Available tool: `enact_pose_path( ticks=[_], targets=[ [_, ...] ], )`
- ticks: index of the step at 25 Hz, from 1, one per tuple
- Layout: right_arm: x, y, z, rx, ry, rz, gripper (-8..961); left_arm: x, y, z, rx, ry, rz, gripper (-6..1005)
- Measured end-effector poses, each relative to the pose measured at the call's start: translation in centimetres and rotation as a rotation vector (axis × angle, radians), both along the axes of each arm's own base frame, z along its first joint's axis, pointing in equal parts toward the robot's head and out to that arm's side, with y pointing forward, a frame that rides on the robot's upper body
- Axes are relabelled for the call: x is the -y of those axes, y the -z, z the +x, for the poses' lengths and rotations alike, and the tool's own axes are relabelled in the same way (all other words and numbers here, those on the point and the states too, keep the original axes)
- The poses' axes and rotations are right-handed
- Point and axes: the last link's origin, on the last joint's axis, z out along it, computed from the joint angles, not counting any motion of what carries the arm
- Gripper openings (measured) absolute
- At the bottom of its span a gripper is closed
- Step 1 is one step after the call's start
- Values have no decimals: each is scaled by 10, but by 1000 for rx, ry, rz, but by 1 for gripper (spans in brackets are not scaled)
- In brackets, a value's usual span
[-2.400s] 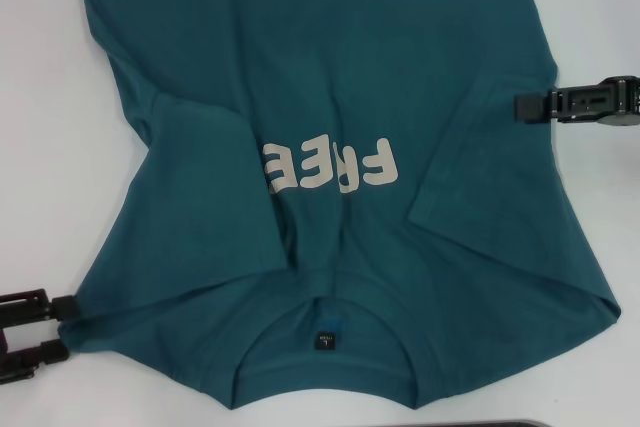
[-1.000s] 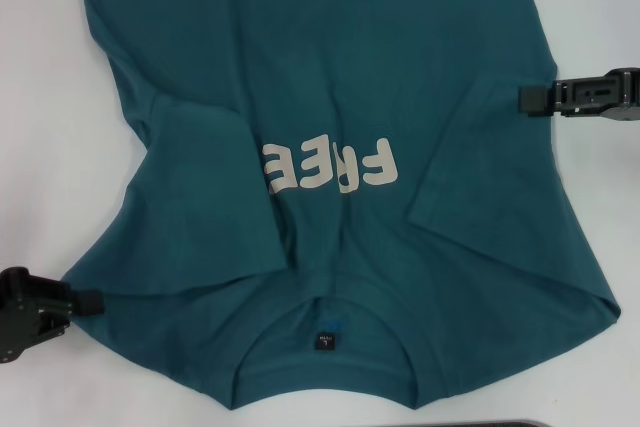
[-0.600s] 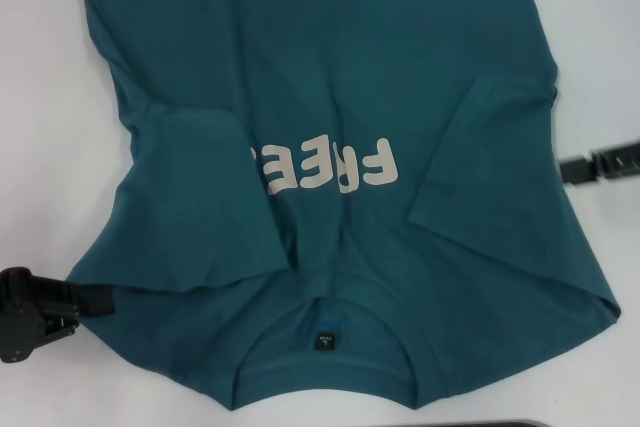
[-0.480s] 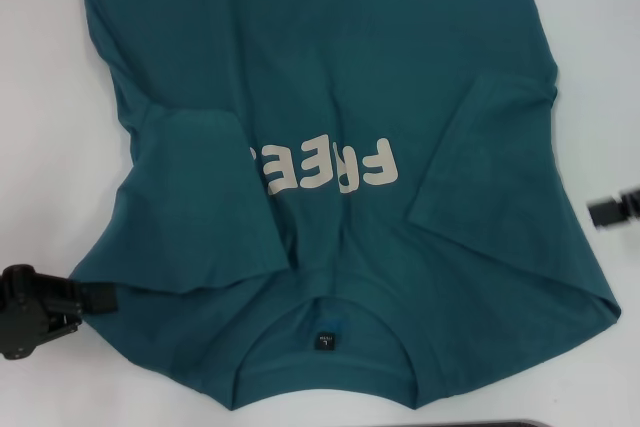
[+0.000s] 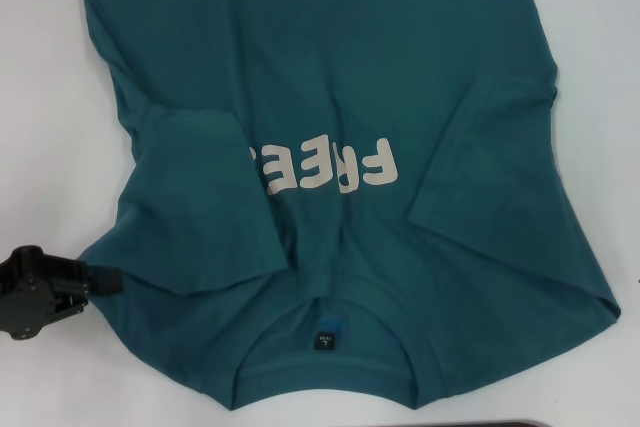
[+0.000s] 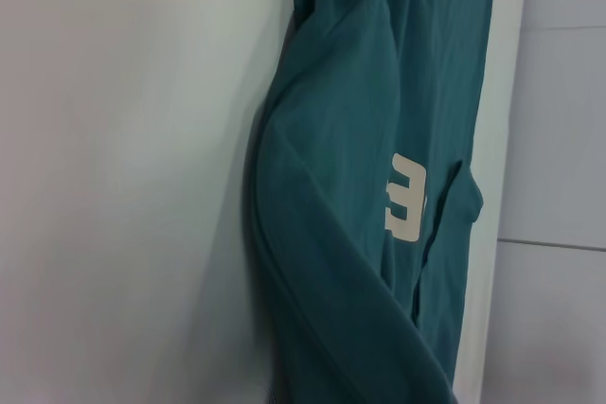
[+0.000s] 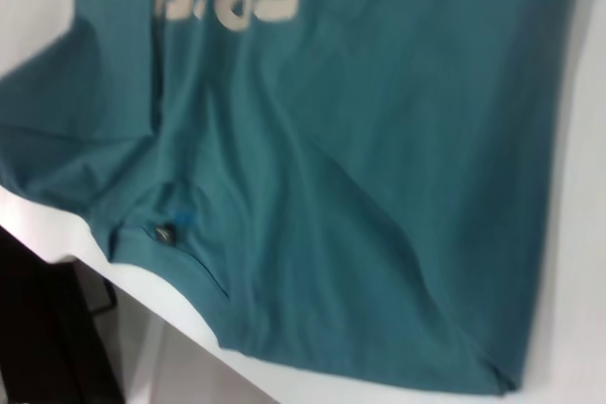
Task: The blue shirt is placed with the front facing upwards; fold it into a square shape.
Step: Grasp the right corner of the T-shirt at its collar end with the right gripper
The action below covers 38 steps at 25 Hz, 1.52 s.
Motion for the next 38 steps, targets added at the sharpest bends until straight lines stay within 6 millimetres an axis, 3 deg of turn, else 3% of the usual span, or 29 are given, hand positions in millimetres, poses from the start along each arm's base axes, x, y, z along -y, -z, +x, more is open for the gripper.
enact_pose_path(
  ticks=[20, 38],
  targets=[
    [9, 25, 17, 88, -82, -26, 487, -7, -2, 0, -7, 0, 12, 19],
    [7, 30, 15, 78, -43, -13, 488, -7, -2, 0, -5, -3, 11, 20]
  ],
)
